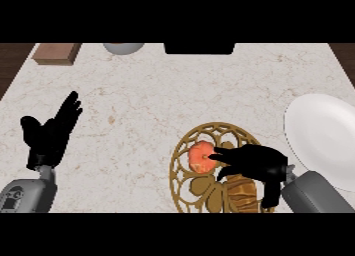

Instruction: Pick the croissant from the placemat and place it in the plate

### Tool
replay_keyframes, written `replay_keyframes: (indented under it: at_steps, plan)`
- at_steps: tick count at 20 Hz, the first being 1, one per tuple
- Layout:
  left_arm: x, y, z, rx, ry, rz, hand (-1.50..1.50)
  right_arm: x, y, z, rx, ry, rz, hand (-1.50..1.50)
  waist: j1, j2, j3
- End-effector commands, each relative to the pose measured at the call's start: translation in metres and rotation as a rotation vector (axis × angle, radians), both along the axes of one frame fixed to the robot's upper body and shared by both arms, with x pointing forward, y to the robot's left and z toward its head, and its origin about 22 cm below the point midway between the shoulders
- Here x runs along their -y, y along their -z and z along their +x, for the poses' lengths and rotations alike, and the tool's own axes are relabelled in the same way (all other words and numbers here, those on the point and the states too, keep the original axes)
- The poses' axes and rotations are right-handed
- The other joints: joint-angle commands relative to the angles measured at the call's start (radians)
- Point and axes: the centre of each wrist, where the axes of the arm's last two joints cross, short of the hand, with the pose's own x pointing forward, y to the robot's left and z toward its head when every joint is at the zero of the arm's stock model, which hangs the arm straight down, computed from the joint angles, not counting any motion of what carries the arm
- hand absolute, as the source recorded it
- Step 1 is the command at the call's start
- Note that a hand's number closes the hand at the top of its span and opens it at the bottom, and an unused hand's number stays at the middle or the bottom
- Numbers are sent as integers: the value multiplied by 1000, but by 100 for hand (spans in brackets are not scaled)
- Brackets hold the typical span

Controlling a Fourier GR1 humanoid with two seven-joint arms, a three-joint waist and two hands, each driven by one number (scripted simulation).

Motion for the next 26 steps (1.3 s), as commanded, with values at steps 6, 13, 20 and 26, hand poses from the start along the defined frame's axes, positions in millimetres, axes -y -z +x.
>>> replay_keyframes:
  at_steps: [6, 13, 20, 26]
  plan:
    - [1, -5, 8, 6, 1, -7, 0, -6, 23, -16, -62, -90, 42, 150, -2, 11, 7]
    - [-9, -1, -9, -12, -49, -4, 0, 25, 34, -93, -74, 188, 70, 150, -43, -3, 6]
    - [-19, 3, -10, -15, -25, -1, 0, 38, 10, -140, 236, 380, 211, 150, -29, 5, 7]
    - [-21, 9, -14, -15, -54, 3, 0, 61, -50, -142, 546, 567, 520, 150, -53, 0, 7]
